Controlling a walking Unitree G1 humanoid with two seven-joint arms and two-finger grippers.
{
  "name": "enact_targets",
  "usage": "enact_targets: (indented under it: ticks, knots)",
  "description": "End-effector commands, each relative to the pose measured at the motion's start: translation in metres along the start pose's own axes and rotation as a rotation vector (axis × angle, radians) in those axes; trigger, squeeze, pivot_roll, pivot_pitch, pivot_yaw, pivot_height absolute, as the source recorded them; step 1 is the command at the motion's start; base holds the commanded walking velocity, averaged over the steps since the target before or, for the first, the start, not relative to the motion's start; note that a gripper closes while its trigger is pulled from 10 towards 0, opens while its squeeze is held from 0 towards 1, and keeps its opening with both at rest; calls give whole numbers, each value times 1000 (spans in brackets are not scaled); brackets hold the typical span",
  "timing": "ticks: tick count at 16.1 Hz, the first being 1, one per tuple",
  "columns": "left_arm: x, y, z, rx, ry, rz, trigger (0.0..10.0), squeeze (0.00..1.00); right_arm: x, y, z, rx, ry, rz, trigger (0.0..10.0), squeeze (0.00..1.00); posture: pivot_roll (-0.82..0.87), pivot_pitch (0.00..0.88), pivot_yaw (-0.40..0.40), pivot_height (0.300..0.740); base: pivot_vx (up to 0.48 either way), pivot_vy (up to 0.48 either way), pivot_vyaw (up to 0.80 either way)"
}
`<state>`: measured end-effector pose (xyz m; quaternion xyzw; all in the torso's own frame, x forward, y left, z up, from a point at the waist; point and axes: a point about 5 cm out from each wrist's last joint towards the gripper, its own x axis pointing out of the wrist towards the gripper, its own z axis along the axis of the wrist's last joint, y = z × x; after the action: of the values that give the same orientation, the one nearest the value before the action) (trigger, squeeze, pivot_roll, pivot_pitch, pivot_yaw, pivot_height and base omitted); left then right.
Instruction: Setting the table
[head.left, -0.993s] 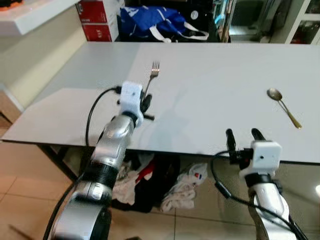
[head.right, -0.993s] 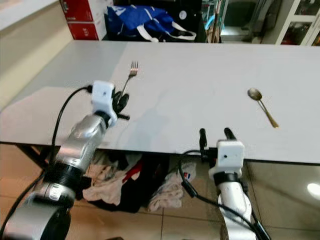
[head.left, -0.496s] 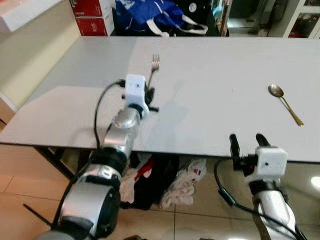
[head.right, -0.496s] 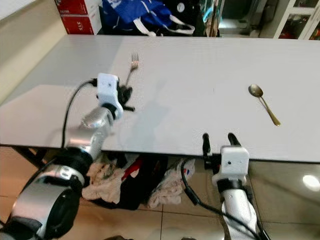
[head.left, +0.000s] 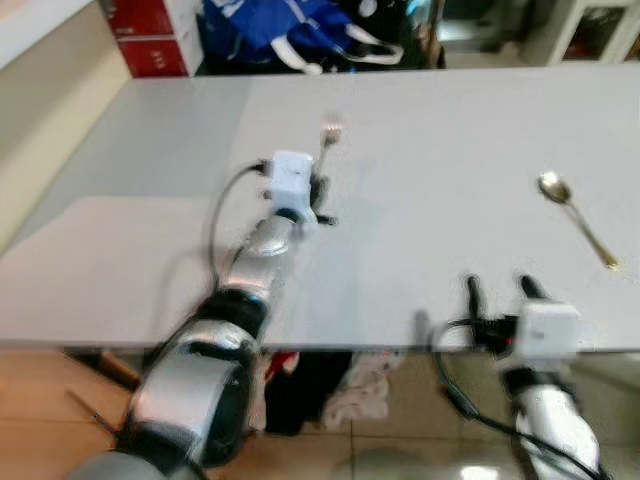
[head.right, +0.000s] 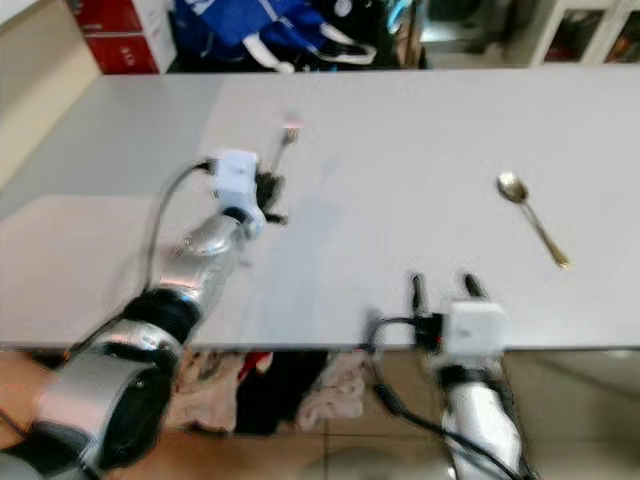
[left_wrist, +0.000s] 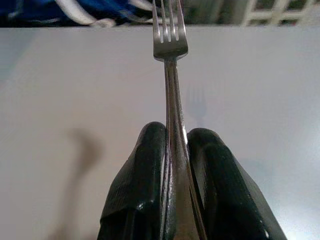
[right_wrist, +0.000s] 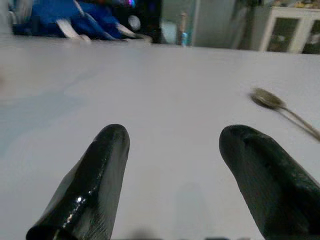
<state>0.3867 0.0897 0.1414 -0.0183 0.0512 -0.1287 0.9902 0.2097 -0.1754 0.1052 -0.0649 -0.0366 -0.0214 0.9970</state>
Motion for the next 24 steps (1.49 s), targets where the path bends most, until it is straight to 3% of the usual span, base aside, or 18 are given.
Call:
enact_targets:
  ticks: [1, 5, 11, 15, 19, 24]
  knots:
    - [4, -15, 8, 14, -27, -38, 0, 0, -4, -6, -1, -19, 12, -23, 10000, 0, -159, 49, 89, 740, 0, 0, 0]
    - [6, -21, 8, 11, -4, -17, 0, 0, -4, -6, -1, -19, 17, -20, 10000, 0, -160, 50, 85, 740, 0, 0, 0]
    - [4, -34, -14, -38, 160, 15, 0, 0, -5, -7, -1, -22, 23, -19, 10000, 0, -166, 66, 87, 740, 0, 0, 0]
    - [1, -27, -28, -61, 259, 49, 0, 0, -7, -6, 0, -23, 25, -20, 10000, 0, -170, 80, 86, 740, 0, 0, 0]
    - [-3, -17, -34, -29, 292, 134, 0, 0, -12, -8, -2, -26, 43, -14, 10000, 0, -169, 88, 78, 740, 0, 0, 0]
    - [-11, -15, -49, -19, 337, 145, 0, 0, -11, -7, -3, -28, 49, 2, 10000, 0, -162, 83, 77, 740, 0, 0, 0]
